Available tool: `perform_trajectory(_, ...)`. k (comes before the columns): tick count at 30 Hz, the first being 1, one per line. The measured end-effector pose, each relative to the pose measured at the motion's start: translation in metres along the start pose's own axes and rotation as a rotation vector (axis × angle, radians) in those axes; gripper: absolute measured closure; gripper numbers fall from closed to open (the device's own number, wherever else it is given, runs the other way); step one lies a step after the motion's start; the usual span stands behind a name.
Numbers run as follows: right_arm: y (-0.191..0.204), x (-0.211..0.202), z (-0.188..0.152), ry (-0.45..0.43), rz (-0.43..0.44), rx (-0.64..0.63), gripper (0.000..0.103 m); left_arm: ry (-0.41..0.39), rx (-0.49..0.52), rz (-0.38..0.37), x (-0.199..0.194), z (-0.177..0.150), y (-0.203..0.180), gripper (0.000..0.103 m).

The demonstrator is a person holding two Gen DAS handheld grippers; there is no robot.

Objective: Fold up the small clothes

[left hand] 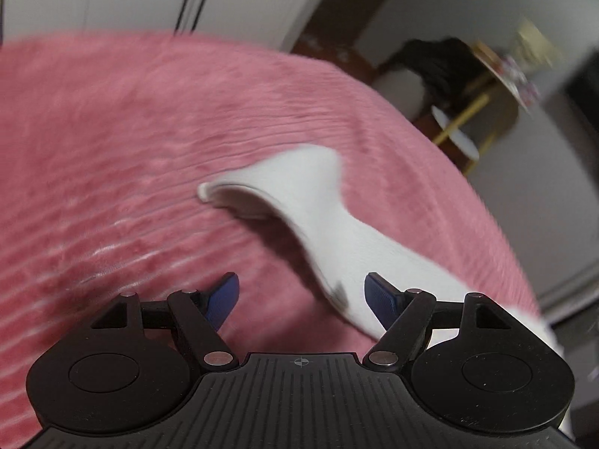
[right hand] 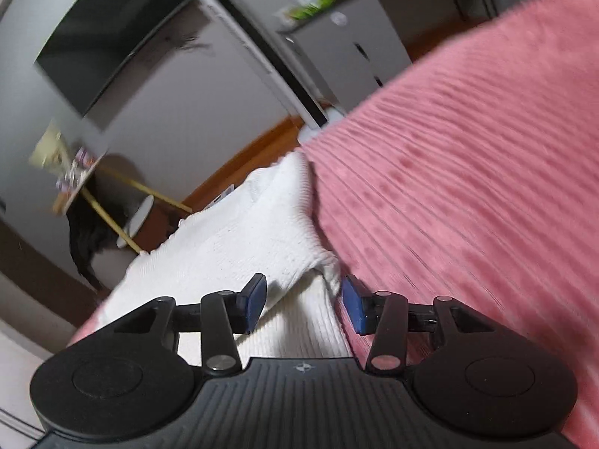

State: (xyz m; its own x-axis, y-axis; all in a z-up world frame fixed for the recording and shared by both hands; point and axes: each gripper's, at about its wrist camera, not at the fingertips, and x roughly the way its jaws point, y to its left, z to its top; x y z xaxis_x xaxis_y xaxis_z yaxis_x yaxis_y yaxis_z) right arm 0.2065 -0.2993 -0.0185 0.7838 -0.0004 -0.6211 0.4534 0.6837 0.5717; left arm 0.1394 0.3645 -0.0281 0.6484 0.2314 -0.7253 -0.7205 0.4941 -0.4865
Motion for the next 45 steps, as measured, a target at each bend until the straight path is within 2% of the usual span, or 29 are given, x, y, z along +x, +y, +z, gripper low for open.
perform_trajectory(4,-0.003,-0.015,0.003,-0.046,-0.019,0.023,0.059,-0.026,-0.144,-0.120,0.013,0.017,0.016,0.027)
perform_trajectory(6,0.000,-0.020,0.005,-0.089,-0.032,-0.011,0.059,-0.034,-0.197,-0.172,0.021,0.024,0.018,0.036)
perform_trajectory(7,0.003,-0.021,0.004,-0.112,-0.040,-0.039,0.059,-0.035,-0.222,-0.171,0.025,0.027,0.018,0.040)
perform_trajectory(10,0.010,-0.019,0.003,-0.129,-0.037,-0.073,0.059,-0.027,-0.262,-0.152,0.032,0.032,0.018,0.073)
perform_trajectory(11,0.011,-0.017,0.003,-0.126,-0.031,-0.077,0.059,-0.020,-0.256,-0.145,0.033,0.035,0.016,0.091)
perform_trajectory(12,0.012,-0.015,0.003,-0.127,-0.029,-0.081,0.059,-0.025,-0.239,-0.138,0.031,0.036,0.011,0.094)
perform_trajectory(14,0.014,-0.015,0.004,-0.140,-0.029,-0.103,0.059,-0.074,-0.173,-0.108,0.020,0.036,-0.002,0.094)
perform_trajectory(16,0.016,-0.016,0.005,-0.160,-0.020,-0.124,0.059,-0.121,-0.051,-0.120,0.004,0.030,-0.022,0.094)
perform_trajectory(18,0.018,-0.017,0.004,-0.174,-0.006,-0.134,0.059,-0.159,0.124,-0.116,-0.011,0.021,-0.058,0.094)
perform_trajectory(20,0.020,-0.015,0.002,-0.178,0.007,-0.154,0.060,-0.203,0.343,-0.128,-0.028,0.000,-0.106,0.095)
perform_trajectory(23,0.023,-0.014,0.000,-0.173,0.027,-0.178,0.060,-0.245,0.618,-0.204,-0.047,-0.050,-0.177,0.095)
perform_trajectory(26,0.025,-0.015,-0.002,-0.165,0.053,-0.197,0.060,-0.202,0.792,-0.293,-0.048,-0.109,-0.233,0.094)
perform_trajectory(28,0.027,-0.016,-0.003,-0.165,0.071,-0.218,0.060,-0.171,0.897,-0.311,-0.040,-0.152,-0.261,0.094)
perform_trajectory(30,0.027,-0.015,-0.005,-0.160,0.100,-0.233,0.060,-0.134,0.989,-0.304,-0.028,-0.191,-0.281,0.094)
perform_trajectory(32,0.026,-0.011,-0.007,-0.144,0.121,-0.248,0.060,-0.095,1.080,-0.260,-0.016,-0.229,-0.291,0.093)
perform_trajectory(33,0.026,-0.009,-0.007,-0.136,0.126,-0.252,0.060,-0.075,1.123,-0.224,-0.010,-0.244,-0.294,0.087)
perform_trajectory(34,0.026,-0.007,-0.008,-0.125,0.129,-0.255,0.060,-0.059,1.150,-0.202,-0.010,-0.259,-0.292,0.083)
perform_trajectory(36,0.024,-0.002,-0.008,-0.101,0.138,-0.251,0.060,-0.043,1.150,-0.195,-0.014,-0.268,-0.286,0.059)
perform_trajectory(38,0.023,0.002,-0.008,-0.079,0.148,-0.250,0.060,-0.056,1.112,-0.276,-0.027,-0.263,-0.275,0.043)
perform_trajectory(40,0.024,0.005,-0.010,-0.066,0.150,-0.260,0.060,-0.082,1.080,-0.337,-0.040,-0.255,-0.264,0.040)
perform_trajectory(42,0.026,0.008,-0.014,-0.058,0.154,-0.287,0.060,-0.104,1.056,-0.359,-0.053,-0.247,-0.251,0.036)
perform_trajectory(45,0.037,0.009,-0.022,-0.047,0.169,-0.348,0.060,-0.136,1.012,-0.308,-0.067,-0.225,-0.228,0.035)
